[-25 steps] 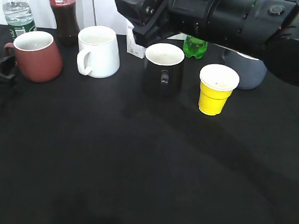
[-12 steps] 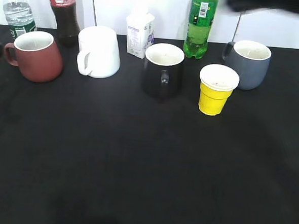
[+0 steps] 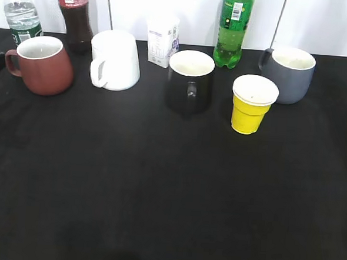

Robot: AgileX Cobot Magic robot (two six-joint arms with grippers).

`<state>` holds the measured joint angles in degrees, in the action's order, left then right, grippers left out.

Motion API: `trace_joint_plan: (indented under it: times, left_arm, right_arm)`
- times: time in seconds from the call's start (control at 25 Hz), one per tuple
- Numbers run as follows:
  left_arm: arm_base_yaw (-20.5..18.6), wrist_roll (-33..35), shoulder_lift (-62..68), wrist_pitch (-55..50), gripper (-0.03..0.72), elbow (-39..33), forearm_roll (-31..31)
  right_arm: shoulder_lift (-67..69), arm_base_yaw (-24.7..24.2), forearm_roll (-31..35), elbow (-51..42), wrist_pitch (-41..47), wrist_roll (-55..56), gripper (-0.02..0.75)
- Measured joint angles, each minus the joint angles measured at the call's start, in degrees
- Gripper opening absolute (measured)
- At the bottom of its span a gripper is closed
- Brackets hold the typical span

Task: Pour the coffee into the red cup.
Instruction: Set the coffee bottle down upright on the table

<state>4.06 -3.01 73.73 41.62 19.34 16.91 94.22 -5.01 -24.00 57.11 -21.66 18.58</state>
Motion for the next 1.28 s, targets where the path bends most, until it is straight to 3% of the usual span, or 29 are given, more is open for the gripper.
trace_joint_plan:
  times: [0.36, 0.76, 1.08, 1.28]
  left_arm:
    - [0.0, -0.3, 0.0, 0.2, 0.3, 0.0, 0.0]
    - [0.1, -0.4, 0.0, 0.8, 0.3, 0.0, 0.1]
    - [0.1, -0.5, 0.0, 0.8, 0.299, 0.0, 0.3]
    - [0.1, -0.5, 0.0, 0.8, 0.299, 0.0, 0.5]
  right_arm:
    - [18.6, -2.0, -6.0, 13.8, -4.4, 5.0, 0.527]
    - [34.7, -2.0, -5.6, 22.0, -13.9, 2.6, 0.527]
    - [41.8, -2.0, -5.5, 27.1, -16.4, 0.7, 0.527]
    - [42.6, -2.1, -3.6, 27.1, -17.4, 0.6, 0.622]
